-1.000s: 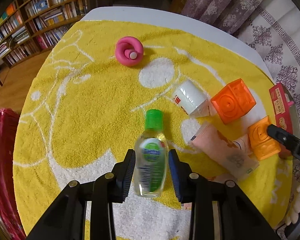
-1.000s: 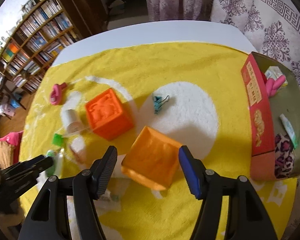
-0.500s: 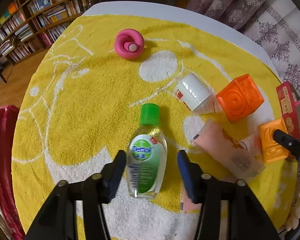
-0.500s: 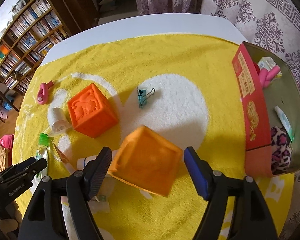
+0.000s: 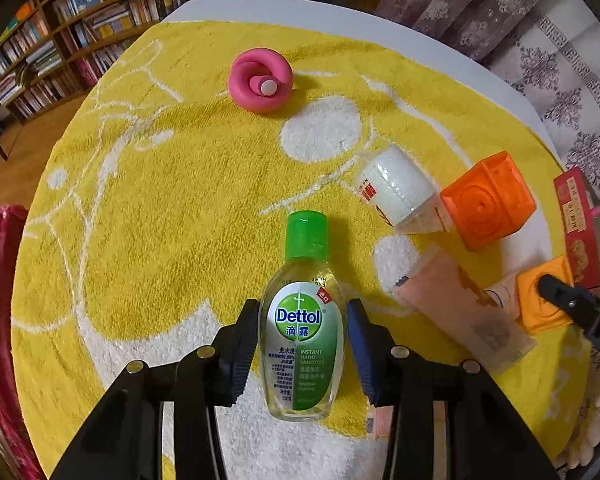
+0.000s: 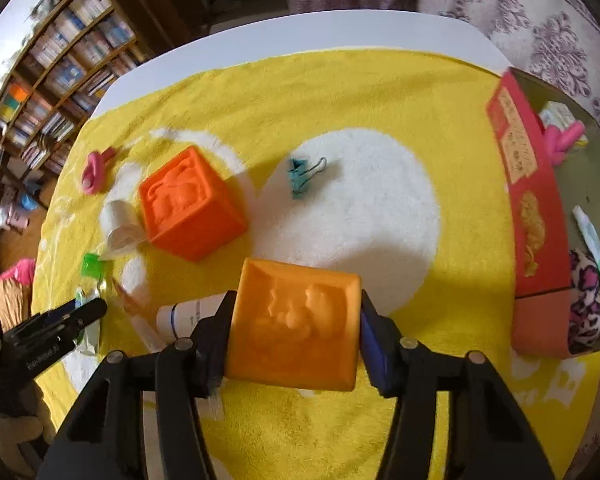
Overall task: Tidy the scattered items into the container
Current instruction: 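Lift the Dettol bottle with the left tool while the right tool grasps the orange cube, then carry the bottle into the tin and open the left tool while the right tool drops the cube there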
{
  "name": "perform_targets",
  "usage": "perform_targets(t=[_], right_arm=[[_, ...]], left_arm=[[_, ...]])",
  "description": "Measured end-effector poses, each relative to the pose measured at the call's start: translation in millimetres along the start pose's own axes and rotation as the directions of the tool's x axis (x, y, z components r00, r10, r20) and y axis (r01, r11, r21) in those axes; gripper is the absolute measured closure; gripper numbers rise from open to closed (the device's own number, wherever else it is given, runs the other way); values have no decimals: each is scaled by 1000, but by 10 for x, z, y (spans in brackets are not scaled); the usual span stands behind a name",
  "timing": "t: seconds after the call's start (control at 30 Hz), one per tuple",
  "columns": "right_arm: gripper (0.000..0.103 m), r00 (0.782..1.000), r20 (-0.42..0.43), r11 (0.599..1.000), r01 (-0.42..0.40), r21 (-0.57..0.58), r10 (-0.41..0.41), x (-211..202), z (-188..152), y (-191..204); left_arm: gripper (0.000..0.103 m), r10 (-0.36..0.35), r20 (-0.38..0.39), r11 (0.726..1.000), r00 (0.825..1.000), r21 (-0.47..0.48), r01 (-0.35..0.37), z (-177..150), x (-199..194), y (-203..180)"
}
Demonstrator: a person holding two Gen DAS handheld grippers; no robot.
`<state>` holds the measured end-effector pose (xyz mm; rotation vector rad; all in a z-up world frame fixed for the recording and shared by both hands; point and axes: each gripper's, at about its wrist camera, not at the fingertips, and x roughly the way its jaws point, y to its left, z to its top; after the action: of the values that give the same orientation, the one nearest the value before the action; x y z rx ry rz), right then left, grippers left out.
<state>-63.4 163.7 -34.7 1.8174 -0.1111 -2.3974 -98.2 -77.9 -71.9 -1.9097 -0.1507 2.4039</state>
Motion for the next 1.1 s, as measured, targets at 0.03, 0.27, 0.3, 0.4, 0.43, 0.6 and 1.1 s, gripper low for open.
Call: perform_targets(t=[0.03,0.27,0.3,0.4,0.43,0.6,1.1], right_arm=[[45,1000,8,1000,8,-20,-8,-10,-13,31],[46,999,39,999,-24,-22,25,-134,-56,1],[46,998,47,999,-29,-20,29,-166,-56,-12],[46,997,68,999,-38,-14,39,-254,-52,-59],[46,996,74,999,-40,-12,40,-284,-52,-81],[46,993,108,999,-46,4,45,-438,-74,-250],[46,974,227,992,-20,122,-8,-1033,-222,-1259]], left_arm=[[58,-4,4,1000,1000,-1,4,-5,-20,0],[58,-15,49,1000,999,-10,16,14,-238,-30],[58,-17,57,1000,998,-9,18,20,-275,-49],[58,-24,74,1000,997,-2,24,55,-374,-145],[58,-25,79,1000,997,1,25,55,-399,-251],[58,-40,101,999,994,35,37,-96,-631,-378],[58,-113,122,980,986,179,90,-124,-697,-1609]])
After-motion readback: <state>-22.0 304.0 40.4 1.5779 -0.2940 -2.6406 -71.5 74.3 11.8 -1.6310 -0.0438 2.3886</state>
